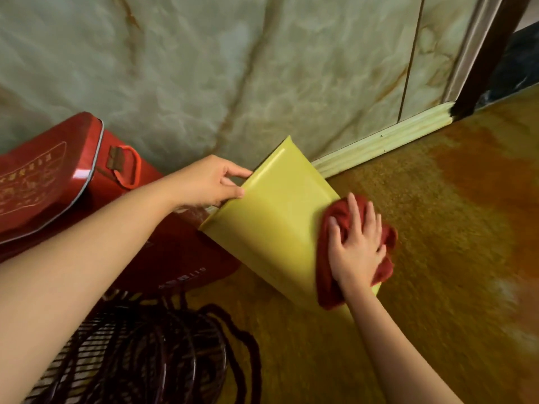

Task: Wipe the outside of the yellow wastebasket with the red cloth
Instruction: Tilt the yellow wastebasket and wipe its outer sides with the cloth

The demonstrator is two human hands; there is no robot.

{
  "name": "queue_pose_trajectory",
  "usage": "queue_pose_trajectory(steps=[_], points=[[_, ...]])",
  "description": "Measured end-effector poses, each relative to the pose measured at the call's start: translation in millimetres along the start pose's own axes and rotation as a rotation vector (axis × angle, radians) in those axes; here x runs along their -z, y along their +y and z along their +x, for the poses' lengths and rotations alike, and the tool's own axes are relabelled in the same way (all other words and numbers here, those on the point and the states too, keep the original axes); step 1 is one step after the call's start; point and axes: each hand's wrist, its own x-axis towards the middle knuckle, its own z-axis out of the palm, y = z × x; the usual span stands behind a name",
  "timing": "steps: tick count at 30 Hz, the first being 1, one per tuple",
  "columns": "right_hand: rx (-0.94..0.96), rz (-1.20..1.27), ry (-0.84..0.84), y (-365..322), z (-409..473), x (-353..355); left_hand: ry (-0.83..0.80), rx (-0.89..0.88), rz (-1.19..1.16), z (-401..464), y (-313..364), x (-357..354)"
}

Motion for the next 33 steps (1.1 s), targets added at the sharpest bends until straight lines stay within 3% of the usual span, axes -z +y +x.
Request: queue_pose_trajectory(steps=[2,5,7,11,13,15,18,25,29,31,33], points=[[-0.205,0.075,0.029,29,4,11,-0.002,-0.04,0.06,4,5,-4],[-0.315,0.179,0.061,31,5,20,0.024,-0.102,0.158,9,20,-16],[-0.262,0.224,0.071,8,1,20,0.033,-0.116,0.173,13,32,-22],[0.141,0.201,0.137,-56,-3,20,0.037,-0.197,0.11,29,64,-46],[0.241,0.17,0.163,-62,9,28,-0.024,-0.225,0.06,31,66,-49],[0.247,0.183,0.147,-44,28,38,-0.08,-0.212,0.129,23,47,-36],[0.123,0.167,0.119,-14,49,42,0.005,-0.217,0.458,1,-6,-24],[0.066,0.198,0.127,-22,64,35,0.229,-0.193,0.246,0,-40,-43],[0.296,0.243,0.118,-50,34,14,0.04,-0.212,0.081,28,-2,-50],[0.45,0.178,0.046,-55,15,-6,-0.052,-0.113,-0.02,37,13,-53],[0.464,0.126,0.002,-49,15,-21,-0.255,0.042,-0.22,36,11,-46]])
